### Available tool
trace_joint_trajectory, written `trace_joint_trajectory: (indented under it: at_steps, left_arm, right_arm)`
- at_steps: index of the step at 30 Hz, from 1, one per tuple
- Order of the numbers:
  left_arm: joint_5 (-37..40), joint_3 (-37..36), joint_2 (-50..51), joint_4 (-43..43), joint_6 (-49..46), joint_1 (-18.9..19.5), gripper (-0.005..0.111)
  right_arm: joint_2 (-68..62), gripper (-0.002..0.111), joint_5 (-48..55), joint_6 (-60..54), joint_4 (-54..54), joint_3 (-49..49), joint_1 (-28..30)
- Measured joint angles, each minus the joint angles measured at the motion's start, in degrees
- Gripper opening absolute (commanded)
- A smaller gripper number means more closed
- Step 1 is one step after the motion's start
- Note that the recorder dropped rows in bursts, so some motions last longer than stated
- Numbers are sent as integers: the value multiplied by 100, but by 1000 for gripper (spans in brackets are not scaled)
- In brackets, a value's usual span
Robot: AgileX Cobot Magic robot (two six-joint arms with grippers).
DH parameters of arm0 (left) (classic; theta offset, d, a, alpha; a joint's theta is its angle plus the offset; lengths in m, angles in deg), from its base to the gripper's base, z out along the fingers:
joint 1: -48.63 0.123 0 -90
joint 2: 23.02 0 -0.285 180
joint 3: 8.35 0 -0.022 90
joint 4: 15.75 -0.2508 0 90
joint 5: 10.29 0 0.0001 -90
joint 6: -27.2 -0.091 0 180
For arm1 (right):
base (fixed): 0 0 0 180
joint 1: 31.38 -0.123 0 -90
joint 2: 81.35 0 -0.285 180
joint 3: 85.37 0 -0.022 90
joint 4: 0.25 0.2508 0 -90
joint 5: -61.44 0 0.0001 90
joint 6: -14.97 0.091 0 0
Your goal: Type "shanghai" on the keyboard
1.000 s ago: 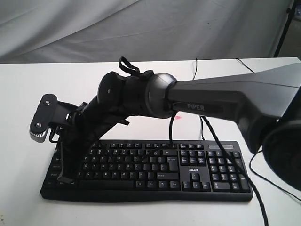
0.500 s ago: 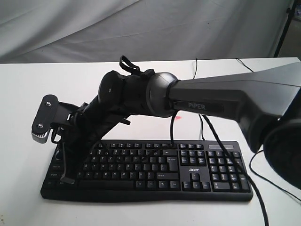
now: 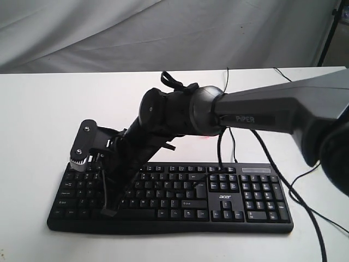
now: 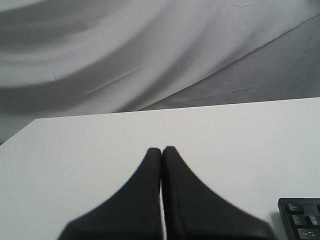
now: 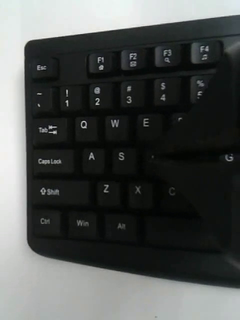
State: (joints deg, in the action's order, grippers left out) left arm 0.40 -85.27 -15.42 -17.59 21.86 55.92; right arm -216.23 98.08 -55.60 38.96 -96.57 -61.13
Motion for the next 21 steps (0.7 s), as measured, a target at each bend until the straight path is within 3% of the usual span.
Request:
trace_joint_trajectory:
  at_steps: [16,21]
  left_arm:
    - [0,0,0,0,0,0,1]
    - [0,0,0,0,0,0,1]
  right_arm:
    - [1228,0,-730,-294,29,1617,205]
    - [1307,0,-865,-983,768,1966,205]
